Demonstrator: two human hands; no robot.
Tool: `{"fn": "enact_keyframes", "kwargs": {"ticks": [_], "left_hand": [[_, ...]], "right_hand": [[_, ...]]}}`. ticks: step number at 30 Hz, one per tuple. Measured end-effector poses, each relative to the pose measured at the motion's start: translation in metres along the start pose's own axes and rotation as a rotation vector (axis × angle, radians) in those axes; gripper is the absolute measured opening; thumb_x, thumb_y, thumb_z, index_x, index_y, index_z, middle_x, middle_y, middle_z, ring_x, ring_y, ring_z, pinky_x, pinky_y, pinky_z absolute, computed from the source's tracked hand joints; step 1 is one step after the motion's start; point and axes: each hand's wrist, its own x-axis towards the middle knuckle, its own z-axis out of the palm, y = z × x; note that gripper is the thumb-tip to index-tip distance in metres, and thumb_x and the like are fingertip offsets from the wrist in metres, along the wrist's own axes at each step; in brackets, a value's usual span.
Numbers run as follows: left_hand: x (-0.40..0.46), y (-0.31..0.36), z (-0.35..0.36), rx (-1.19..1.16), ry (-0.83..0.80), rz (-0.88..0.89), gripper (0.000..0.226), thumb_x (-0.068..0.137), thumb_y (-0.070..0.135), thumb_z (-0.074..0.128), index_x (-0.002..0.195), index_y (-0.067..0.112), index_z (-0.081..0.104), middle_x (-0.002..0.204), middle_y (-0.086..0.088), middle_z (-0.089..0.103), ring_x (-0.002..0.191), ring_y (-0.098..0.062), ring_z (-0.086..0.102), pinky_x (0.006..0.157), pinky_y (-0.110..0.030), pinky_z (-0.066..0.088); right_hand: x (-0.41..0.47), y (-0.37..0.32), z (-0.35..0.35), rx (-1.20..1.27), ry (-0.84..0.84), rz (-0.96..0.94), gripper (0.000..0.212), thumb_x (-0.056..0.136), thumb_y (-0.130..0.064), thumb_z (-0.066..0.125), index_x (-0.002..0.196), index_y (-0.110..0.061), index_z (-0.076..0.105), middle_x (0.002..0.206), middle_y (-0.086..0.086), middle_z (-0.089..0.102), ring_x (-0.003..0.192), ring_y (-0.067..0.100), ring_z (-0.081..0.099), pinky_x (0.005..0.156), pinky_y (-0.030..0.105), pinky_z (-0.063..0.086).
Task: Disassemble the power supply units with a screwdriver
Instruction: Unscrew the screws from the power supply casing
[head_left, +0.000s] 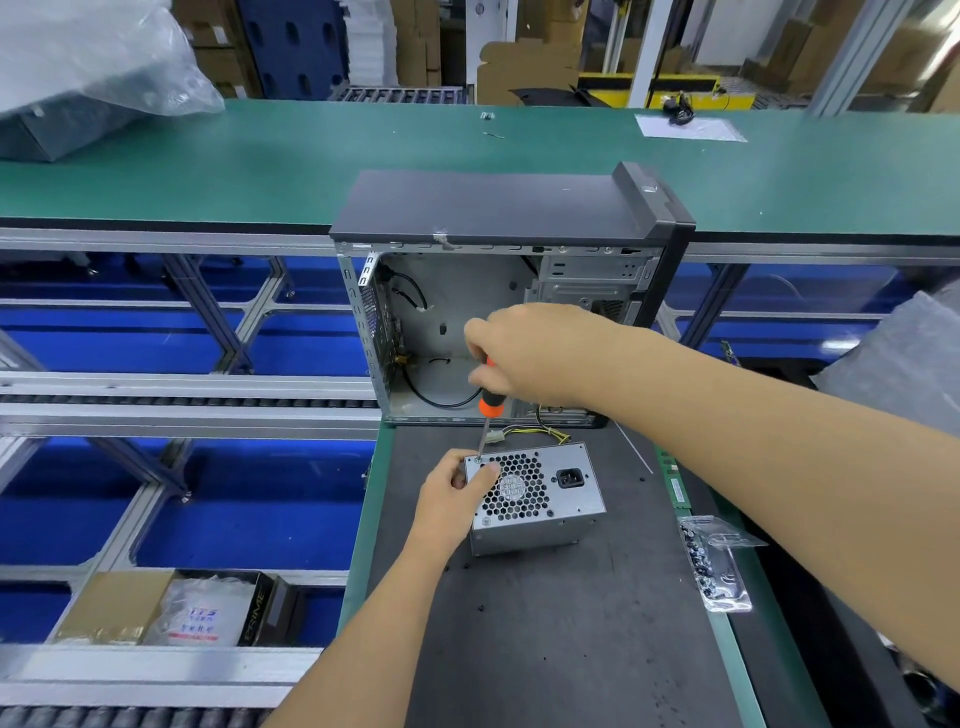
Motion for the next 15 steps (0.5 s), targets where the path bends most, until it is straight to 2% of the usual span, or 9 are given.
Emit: {"fn": "enact_keyframes", "kwargs": {"ticks": [2, 3, 5, 7, 9, 11, 12, 14, 15], "left_hand": [[0.0002, 0.0002, 0.0002, -0.002, 0.0, -0.002, 0.017, 0.087, 0.052, 0.07, 0.092, 0.036, 0.065, 0.065, 0.013, 0.034, 0.06, -0.005, 0.034, 0.055, -0.015, 0.033], [0.0002, 0.0001, 0.0003, -0.004, 0.001, -0.003, 0.018, 0.087, 0.051, 0.07, 0.092, 0.035, 0.065, 0.066, 0.011, 0.035, 0.061, -0.005, 0.035, 0.056, -0.016, 0.033], [0.0, 0.0003, 0.0007, -0.006, 0.003, -0.004, 0.019, 0.087, 0.05, 0.07, 0.094, 0.034, 0.065, 0.067, 0.01, 0.036, 0.061, -0.005, 0.035, 0.056, -0.016, 0.033], [-0.0004, 0.0007, 0.001, -0.007, 0.001, -0.002, 0.019, 0.087, 0.05, 0.071, 0.094, 0.034, 0.066, 0.066, 0.01, 0.036, 0.061, -0.005, 0.036, 0.056, -0.015, 0.033], [-0.0007, 0.001, 0.0009, -0.02, -0.004, -0.006, 0.019, 0.087, 0.05, 0.071, 0.094, 0.034, 0.066, 0.069, 0.007, 0.038, 0.063, -0.006, 0.037, 0.06, -0.018, 0.034], [-0.0012, 0.0009, 0.0003, -0.022, -0.007, -0.005, 0.018, 0.087, 0.051, 0.07, 0.093, 0.034, 0.066, 0.069, 0.008, 0.037, 0.062, -0.006, 0.036, 0.059, -0.017, 0.033], [-0.0013, 0.0009, 0.0002, -0.023, -0.006, -0.003, 0.018, 0.087, 0.051, 0.07, 0.092, 0.034, 0.065, 0.067, 0.01, 0.036, 0.061, -0.006, 0.035, 0.057, -0.015, 0.033], [-0.0016, 0.001, 0.0004, -0.023, -0.006, -0.002, 0.017, 0.087, 0.051, 0.07, 0.093, 0.035, 0.065, 0.065, 0.012, 0.037, 0.06, -0.005, 0.036, 0.056, -0.014, 0.033], [-0.0014, 0.0012, 0.0006, -0.021, -0.006, -0.006, 0.018, 0.087, 0.051, 0.07, 0.094, 0.035, 0.065, 0.066, 0.011, 0.038, 0.061, -0.005, 0.036, 0.057, -0.016, 0.034]], "right_hand": [[0.0002, 0.0023, 0.0002, 0.126, -0.04, -0.064, 0.034, 0.096, -0.033, 0.053, 0.125, -0.019, 0.042, 0.113, 0.003, 0.051, 0.098, 0.027, 0.047, 0.081, 0.045, 0.048], [0.0002, 0.0021, -0.0001, 0.182, -0.06, -0.06, 0.038, 0.094, -0.033, 0.058, 0.126, -0.021, 0.04, 0.111, 0.002, 0.05, 0.097, 0.026, 0.047, 0.08, 0.045, 0.047], [0.0013, -0.0011, 0.0015, 0.252, -0.059, 0.01, 0.049, 0.09, -0.051, 0.062, 0.119, -0.021, 0.037, 0.097, 0.0, 0.049, 0.082, 0.025, 0.051, 0.066, 0.041, 0.045], [0.0029, -0.0046, 0.0039, 0.22, -0.026, 0.098, 0.049, 0.091, -0.063, 0.052, 0.106, -0.019, 0.034, 0.08, 0.001, 0.042, 0.066, 0.02, 0.043, 0.051, 0.034, 0.034], [0.0055, -0.0052, 0.0054, 0.137, 0.021, 0.051, 0.037, 0.099, -0.052, 0.045, 0.106, -0.016, 0.039, 0.084, 0.003, 0.047, 0.072, 0.025, 0.046, 0.055, 0.036, 0.036], [0.0065, -0.0044, 0.0053, 0.172, 0.027, -0.064, 0.027, 0.098, -0.033, 0.052, 0.119, -0.016, 0.045, 0.1, 0.001, 0.053, 0.087, 0.026, 0.05, 0.069, 0.035, 0.04], [0.0058, -0.0031, 0.0042, 0.215, 0.011, -0.103, 0.032, 0.094, -0.027, 0.057, 0.122, -0.018, 0.044, 0.102, 0.0, 0.052, 0.091, 0.024, 0.05, 0.07, 0.034, 0.038], [0.0046, -0.0024, 0.0029, 0.271, -0.015, -0.11, 0.04, 0.088, -0.027, 0.065, 0.121, -0.021, 0.043, 0.101, -0.001, 0.051, 0.09, 0.024, 0.052, 0.066, 0.034, 0.038], [0.0041, -0.0037, 0.0033, 0.262, -0.016, -0.083, 0.04, 0.087, -0.035, 0.067, 0.116, -0.022, 0.043, 0.097, 0.0, 0.051, 0.085, 0.024, 0.052, 0.062, 0.034, 0.038]]}}
